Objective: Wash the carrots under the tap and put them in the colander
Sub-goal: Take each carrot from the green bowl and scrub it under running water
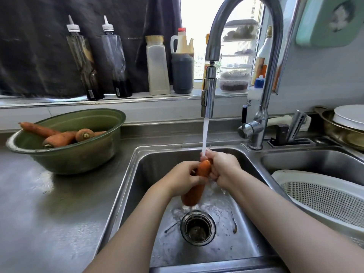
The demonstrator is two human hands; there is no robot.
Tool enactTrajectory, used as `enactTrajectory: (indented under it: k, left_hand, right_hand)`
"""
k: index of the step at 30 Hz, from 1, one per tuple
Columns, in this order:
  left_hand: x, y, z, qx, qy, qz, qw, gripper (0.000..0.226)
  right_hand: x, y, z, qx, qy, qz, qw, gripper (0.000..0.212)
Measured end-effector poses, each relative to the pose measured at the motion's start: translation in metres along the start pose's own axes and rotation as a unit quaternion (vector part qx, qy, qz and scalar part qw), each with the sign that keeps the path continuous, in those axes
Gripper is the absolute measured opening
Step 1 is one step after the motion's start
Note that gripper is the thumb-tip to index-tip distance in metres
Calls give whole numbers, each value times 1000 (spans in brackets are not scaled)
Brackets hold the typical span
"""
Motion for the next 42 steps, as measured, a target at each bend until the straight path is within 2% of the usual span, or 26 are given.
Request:
enactTrajectory:
  k: [3, 6, 9, 11, 13, 16, 18, 20, 22, 24, 28, 32, 34, 36, 39, 42]
  left_hand:
    - [7, -3, -1, 3, -68, -15, 998, 20]
    - [12, -7, -2, -4, -131, -20, 991, 28]
    - [9, -7, -8, -38, -200, -12, 979, 23]
    - [7, -6, -8, -53, -231, -4, 972, 21]
    - [6, -3, -6, -74, -252, -4, 965, 23]
    - [4, 1, -9, -144, -268, -21, 952, 10]
    - [1, 4, -12, -170, -249, -11, 953, 13]
    - [-2, 4, -15, -174, -220, 3, 960, 21]
    - [-3, 1, -20, -178, -219, 9, 959, 19]
    - [-1, -1, -23, -174, -228, 2, 958, 20]
    - [1, 0, -27, -207, -218, -36, 953, 39]
    - [5, 3, -24, -153, -338, -17, 928, 27]
    - [5, 4, -23, -120, -340, 5, 933, 22]
    - [3, 4, -22, -127, -318, 10, 940, 24]
    - [-6, 1, -20, -161, -332, 8, 929, 26]
    - [-9, 1, -19, -184, -320, -9, 929, 29]
  right_hand:
    - [2, 1, -2, 26, -56, -31, 998, 20]
    - [0, 5, -8, 53, -158, -25, 986, 30]
    - [-5, 3, -8, 88, -261, -4, 961, 23]
    - [-9, 2, -7, 105, -308, -3, 946, 36]
    - [-14, 1, -5, 130, -300, 2, 945, 45]
    - [-18, 3, -1, 174, -265, 22, 948, 57]
    - [-17, 2, 0, 180, -237, 26, 954, 62]
    - [-16, 1, 1, 192, -233, 25, 953, 63]
    - [-15, -2, 1, 207, -237, 28, 949, 58]
    - [-16, -5, 1, 239, -237, 37, 941, 51]
    - [-18, -7, -2, 279, -287, 17, 916, 38]
    - [-8, -8, 2, 242, -220, -23, 945, 45]
    - [-1, -8, 0, 228, -182, -34, 956, 49]
    - [2, -9, -2, 220, -167, -23, 961, 55]
    - [-1, -12, -1, 230, -182, 6, 956, 60]
    - [1, -14, 4, 262, -179, -5, 948, 56]
Point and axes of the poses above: each hand's wrist, its own y-axis towards the middle knuckle, its own z-axis out of the palm, x = y × z, the point moved 6 cm from there along y, towards the middle knuckle, and after that the axes turned 8 degrees about x, right-handed, at the moved point
